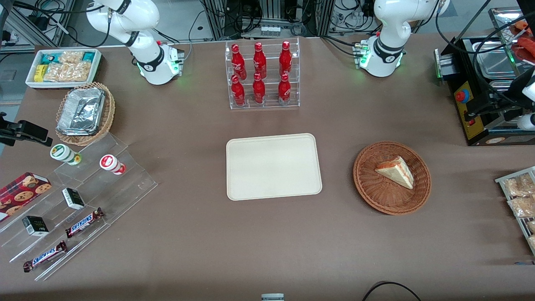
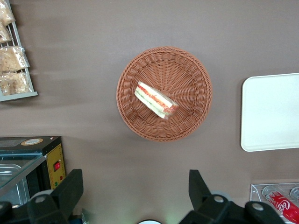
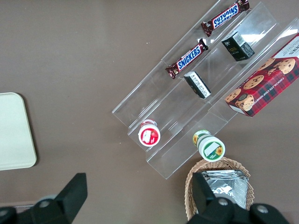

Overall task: Place sandwich from basket to tray
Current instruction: 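Move the left gripper over the wrapped sandwich in the wicker basket, then lower the left gripper and close it on the wrapped sandwich, then lift the sandwich and carry it with the left gripper over the beige tray, then lower the sandwich onto the tray and open the left gripper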

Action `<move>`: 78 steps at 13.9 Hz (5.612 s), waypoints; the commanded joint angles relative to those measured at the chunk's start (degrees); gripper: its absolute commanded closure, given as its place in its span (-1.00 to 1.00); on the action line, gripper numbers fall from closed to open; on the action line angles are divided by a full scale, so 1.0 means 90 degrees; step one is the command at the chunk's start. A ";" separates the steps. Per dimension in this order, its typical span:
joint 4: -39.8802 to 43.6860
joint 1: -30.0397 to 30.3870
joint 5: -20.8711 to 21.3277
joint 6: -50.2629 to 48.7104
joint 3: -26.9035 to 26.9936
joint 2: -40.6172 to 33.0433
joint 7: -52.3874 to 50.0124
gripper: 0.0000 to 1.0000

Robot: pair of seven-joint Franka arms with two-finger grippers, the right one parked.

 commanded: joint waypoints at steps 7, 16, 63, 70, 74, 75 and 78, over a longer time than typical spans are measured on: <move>-0.0440 0.0073 -0.0046 0.0881 -0.0304 0.0597 -0.1209 -1.00; -0.4073 0.0063 0.0042 0.4825 -0.0520 0.0010 -0.5620 -1.00; -0.0512 -0.4272 0.1701 0.4477 -0.1458 0.3974 -0.7286 1.00; -0.0375 -0.4351 0.1897 0.4850 -0.1448 0.4464 -0.7178 0.51; -0.0355 -0.4351 0.1888 0.4802 -0.1438 0.4367 -0.7265 -1.00; -0.0355 -0.4341 0.1868 0.4676 -0.1438 0.4182 -0.7276 -1.00; -0.0238 -0.4273 0.1761 0.3506 -0.1400 0.3382 -0.7276 -1.00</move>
